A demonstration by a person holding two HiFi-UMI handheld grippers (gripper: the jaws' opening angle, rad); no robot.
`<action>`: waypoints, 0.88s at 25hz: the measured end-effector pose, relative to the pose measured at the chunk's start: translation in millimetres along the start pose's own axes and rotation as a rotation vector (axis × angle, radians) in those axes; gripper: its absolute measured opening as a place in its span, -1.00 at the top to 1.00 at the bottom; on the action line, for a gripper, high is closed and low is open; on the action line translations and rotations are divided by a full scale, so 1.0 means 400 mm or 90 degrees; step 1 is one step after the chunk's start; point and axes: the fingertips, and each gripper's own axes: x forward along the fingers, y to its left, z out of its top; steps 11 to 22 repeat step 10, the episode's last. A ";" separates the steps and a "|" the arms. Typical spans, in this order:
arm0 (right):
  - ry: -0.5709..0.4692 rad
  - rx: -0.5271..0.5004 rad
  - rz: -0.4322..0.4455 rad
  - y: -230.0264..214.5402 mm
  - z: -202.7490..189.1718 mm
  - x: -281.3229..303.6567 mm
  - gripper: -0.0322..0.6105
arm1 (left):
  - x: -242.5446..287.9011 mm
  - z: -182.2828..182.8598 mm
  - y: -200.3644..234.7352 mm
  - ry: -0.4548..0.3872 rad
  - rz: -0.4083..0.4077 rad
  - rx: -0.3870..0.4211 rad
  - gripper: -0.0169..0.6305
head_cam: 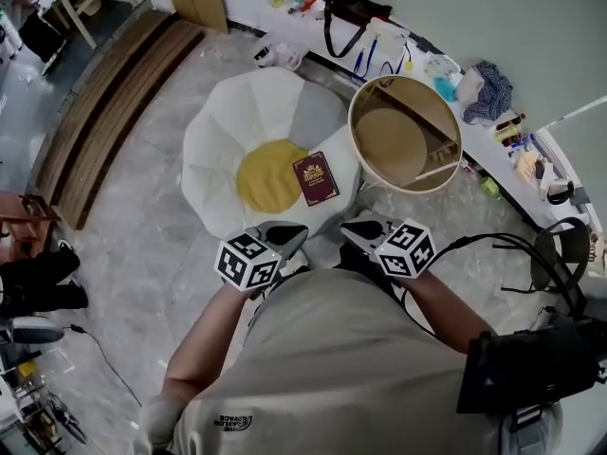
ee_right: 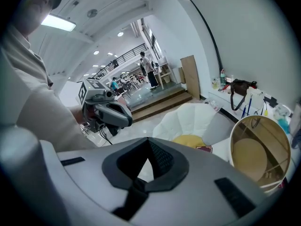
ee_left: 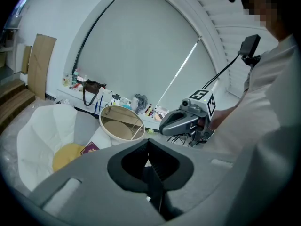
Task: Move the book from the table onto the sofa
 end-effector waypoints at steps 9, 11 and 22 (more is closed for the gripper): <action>0.008 0.000 0.002 0.020 -0.027 0.032 0.86 | -0.016 -0.054 0.003 -0.001 0.005 -0.007 0.92; 0.007 -0.002 0.001 0.018 -0.027 0.035 0.86 | -0.015 -0.057 0.003 -0.002 0.005 -0.008 0.92; 0.007 -0.002 0.001 0.018 -0.027 0.035 0.86 | -0.015 -0.057 0.003 -0.002 0.005 -0.008 0.92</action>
